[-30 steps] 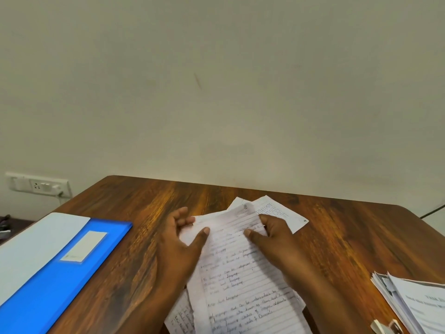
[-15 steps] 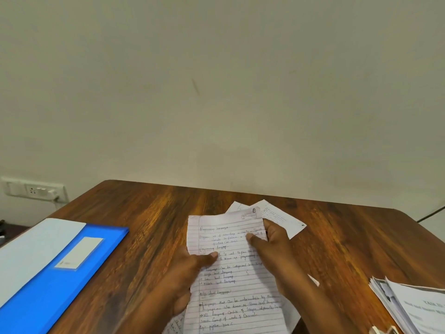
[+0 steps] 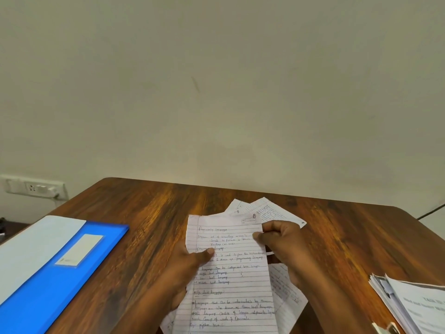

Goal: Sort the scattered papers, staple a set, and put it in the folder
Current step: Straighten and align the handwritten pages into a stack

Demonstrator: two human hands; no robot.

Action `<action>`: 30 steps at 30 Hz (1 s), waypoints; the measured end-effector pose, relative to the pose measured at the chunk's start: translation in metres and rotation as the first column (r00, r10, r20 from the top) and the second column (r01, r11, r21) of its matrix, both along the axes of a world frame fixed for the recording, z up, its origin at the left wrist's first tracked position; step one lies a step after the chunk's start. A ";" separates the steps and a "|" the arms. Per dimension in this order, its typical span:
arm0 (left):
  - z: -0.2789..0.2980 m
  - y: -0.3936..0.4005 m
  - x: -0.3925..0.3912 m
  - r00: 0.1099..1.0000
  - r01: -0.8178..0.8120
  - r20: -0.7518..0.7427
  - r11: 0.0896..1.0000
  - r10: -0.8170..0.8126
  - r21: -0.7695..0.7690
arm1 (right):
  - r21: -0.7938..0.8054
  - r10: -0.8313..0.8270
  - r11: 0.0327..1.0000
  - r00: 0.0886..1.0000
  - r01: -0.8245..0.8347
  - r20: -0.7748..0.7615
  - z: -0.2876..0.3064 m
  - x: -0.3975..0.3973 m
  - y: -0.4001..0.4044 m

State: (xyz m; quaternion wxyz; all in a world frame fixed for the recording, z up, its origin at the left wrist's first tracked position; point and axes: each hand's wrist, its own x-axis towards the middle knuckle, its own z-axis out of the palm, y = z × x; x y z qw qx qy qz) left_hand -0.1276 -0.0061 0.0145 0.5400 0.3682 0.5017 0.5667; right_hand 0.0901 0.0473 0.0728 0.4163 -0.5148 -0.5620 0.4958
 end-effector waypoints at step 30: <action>-0.027 0.011 0.012 0.698 -0.063 -0.617 0.890 0.363 0.452 | 0.032 -0.049 0.999 0.480 0.044 0.876 -0.002 0.069 0.025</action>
